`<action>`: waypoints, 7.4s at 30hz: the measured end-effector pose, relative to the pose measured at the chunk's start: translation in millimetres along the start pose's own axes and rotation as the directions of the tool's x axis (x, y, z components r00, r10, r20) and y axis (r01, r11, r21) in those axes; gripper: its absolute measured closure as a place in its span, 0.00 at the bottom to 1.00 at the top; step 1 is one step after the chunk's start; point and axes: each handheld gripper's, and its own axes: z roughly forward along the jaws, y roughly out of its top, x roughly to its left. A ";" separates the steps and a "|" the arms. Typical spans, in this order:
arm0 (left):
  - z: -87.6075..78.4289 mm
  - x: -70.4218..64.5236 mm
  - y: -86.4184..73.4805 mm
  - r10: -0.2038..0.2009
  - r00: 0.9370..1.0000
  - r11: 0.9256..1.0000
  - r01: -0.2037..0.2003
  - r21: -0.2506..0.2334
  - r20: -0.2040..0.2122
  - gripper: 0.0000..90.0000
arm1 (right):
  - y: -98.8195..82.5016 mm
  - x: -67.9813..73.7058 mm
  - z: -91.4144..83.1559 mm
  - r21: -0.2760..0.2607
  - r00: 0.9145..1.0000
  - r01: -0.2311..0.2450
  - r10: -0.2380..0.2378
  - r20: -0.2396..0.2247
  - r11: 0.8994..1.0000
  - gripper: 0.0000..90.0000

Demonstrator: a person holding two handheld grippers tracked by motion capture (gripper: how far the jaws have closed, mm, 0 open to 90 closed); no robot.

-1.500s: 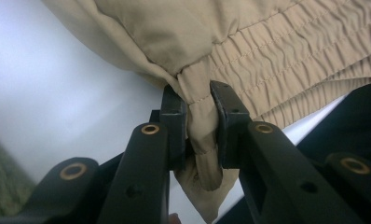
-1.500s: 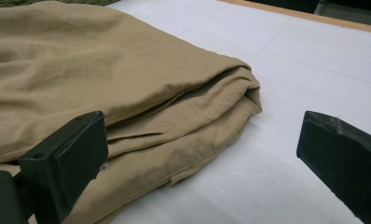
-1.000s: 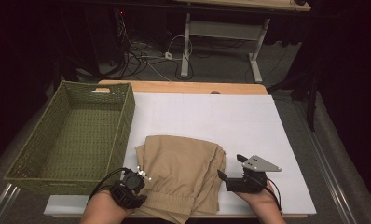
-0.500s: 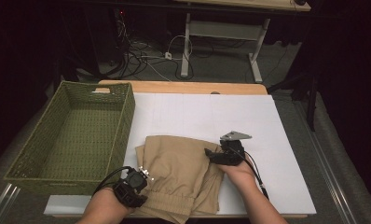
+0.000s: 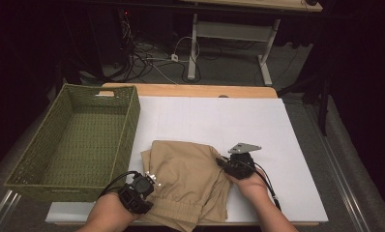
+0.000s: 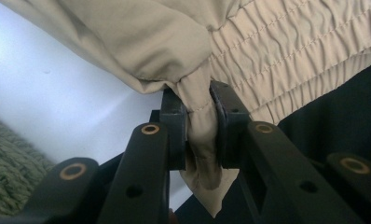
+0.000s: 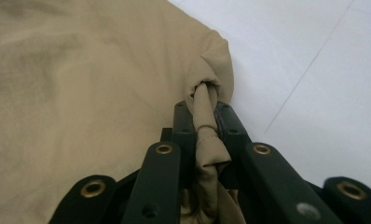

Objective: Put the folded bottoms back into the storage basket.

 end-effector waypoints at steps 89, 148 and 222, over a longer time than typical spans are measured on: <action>-157.6 55.5 60.8 0.055 0.998 0.978 -0.046 0.204 -0.042 0.84 | 125.1 29.7 -62.4 -0.185 0.996 0.063 -0.073 -0.046 0.981 0.93; -176.6 209.5 -99.3 -0.253 0.954 0.959 0.269 0.085 -0.162 0.84 | 255.9 157.1 76.4 -0.178 0.955 0.139 -0.179 -0.235 0.974 0.93; -120.9 78.9 3.6 -0.248 0.962 0.965 0.255 0.058 -0.117 0.00 | 50.1 21.7 -11.2 -0.242 0.994 0.099 -0.110 -0.030 0.965 0.00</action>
